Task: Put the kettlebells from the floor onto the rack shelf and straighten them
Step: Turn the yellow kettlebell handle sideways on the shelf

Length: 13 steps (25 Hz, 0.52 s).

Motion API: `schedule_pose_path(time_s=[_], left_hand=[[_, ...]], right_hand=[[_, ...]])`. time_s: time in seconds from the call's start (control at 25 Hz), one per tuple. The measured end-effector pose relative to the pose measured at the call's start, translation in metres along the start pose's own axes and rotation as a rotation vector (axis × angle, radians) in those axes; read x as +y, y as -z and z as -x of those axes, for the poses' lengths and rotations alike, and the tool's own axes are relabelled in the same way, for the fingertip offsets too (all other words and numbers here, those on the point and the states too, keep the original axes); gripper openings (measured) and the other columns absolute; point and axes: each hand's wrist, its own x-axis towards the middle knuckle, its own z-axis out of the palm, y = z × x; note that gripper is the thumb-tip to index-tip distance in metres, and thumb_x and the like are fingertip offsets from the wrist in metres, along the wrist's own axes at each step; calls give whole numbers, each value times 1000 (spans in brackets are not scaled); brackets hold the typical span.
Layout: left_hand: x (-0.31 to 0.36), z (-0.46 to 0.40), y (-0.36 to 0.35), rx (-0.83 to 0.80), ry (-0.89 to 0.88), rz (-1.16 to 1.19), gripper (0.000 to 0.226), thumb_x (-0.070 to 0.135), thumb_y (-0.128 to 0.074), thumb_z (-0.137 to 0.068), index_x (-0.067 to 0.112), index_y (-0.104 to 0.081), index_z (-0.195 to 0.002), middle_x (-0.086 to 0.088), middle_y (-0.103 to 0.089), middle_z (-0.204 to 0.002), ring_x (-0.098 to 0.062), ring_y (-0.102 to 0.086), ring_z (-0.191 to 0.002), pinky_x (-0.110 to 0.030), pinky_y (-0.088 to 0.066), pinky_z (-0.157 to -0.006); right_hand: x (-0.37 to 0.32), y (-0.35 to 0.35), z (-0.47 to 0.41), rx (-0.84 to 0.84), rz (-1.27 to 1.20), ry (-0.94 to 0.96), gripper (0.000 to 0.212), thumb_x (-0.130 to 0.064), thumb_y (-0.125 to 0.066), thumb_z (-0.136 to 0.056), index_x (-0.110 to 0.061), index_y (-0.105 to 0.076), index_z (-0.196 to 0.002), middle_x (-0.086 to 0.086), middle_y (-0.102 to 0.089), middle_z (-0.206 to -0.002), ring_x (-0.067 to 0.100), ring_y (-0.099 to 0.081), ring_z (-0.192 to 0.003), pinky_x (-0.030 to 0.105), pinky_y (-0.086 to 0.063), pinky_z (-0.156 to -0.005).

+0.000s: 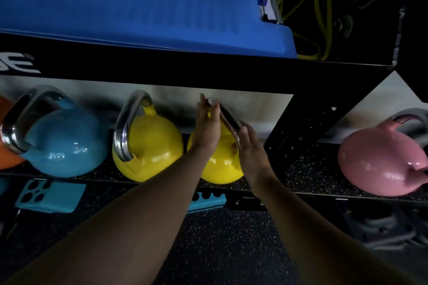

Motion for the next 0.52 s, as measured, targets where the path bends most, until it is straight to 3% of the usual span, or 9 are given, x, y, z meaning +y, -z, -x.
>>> schedule_pose_path(time_s=[0.12,0.2,0.32,0.44,0.52], left_hand=[[0,-8,9,-51,-25,-119,54,47,-27,-104,38,-12,-155,-8,-32,-159,-38,-41,-137,-38,-42,-97],[-3,2,7,-28,-34,-114,53,52,-27,-103,45,-13,-153,-8,-37,-157,-37,-47,-132,-34,-42,-91],[-6,9,5,-31,-45,-22,53,55,-26,-101,50,-12,-151,-8,-39,-155,-33,-53,-124,-45,-52,-92],[-6,2,2,-58,-45,17,51,49,-26,-104,46,-12,-153,-6,-35,-158,-31,-43,-137,-48,-45,-104],[-8,-1,1,-95,-78,56,51,44,-27,-105,38,-17,-154,-3,-31,-160,-26,-33,-144,-47,-36,-113]], right_hand=[[2,-12,4,-47,-74,30,39,-33,-32,-106,-28,-43,-143,1,-56,-134,13,-56,-114,-2,-41,-65],[3,-5,0,-64,-110,23,39,-35,-33,-105,-32,-44,-142,-2,-57,-134,3,-56,-112,4,-43,-75],[4,-2,-5,-104,-103,34,43,-38,-29,-106,-36,-35,-148,-18,-58,-122,-24,-54,-92,13,-40,-82],[5,-15,-4,-78,-191,23,44,-34,-29,-106,-34,-33,-150,-15,-52,-131,-27,-50,-90,0,-42,-67],[9,-23,-1,-43,-202,32,44,-36,-28,-106,-36,-30,-150,-25,-49,-125,-33,-48,-85,-4,-39,-64]])
